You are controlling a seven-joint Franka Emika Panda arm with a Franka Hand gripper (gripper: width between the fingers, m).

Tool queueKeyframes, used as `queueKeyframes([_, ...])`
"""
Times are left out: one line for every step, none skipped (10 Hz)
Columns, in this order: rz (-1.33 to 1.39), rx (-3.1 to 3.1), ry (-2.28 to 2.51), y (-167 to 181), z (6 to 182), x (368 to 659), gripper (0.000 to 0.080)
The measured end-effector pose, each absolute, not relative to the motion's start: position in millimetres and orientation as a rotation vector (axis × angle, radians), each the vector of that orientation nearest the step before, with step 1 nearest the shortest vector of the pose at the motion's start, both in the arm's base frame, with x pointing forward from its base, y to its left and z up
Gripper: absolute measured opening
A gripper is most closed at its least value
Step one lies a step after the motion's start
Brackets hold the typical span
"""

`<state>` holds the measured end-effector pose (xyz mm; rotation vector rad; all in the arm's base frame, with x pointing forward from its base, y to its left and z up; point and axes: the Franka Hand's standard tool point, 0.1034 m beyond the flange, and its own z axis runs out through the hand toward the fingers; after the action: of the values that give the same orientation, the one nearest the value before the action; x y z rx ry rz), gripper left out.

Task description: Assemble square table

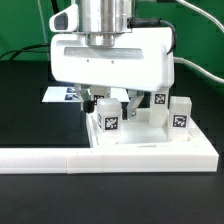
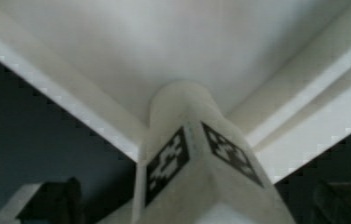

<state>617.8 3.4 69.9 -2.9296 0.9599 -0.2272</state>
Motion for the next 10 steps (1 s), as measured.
queueKeyframes([-0.232, -2.965, 0.861, 3.5, 70.4, 618.5, 0.0649])
queueKeyframes([-0.236, -3.014, 0.715, 3.2, 70.5, 618.6, 0.0649])
queueKeyframes([-0.238, -3.038, 0.634, 4.8, 70.6, 618.6, 0.0649])
queueKeyframes([-0.239, -3.06, 0.545, 4.5, 70.5, 618.6, 0.0649])
queueKeyframes([-0.241, -3.083, 0.433, 3.8, 70.5, 618.6, 0.0649])
queueKeyframes([-0.242, -3.094, 0.372, 3.9, 70.5, 618.6, 0.0649])
queueKeyframes([-0.243, -3.113, 0.249, 3.9, 70.6, 618.7, 0.0649])
queueKeyframes([-0.244, -3.125, 0.164, 4.3, 70.7, 618.8, 0.0649])
queueKeyframes([-0.243, -3.131, 0.124, 4.3, 70.7, 618.8, 0.0649])
queueKeyframes([-0.242, -3.146, -0.007, 3.5, 70.7, 618.8, 0.0649])
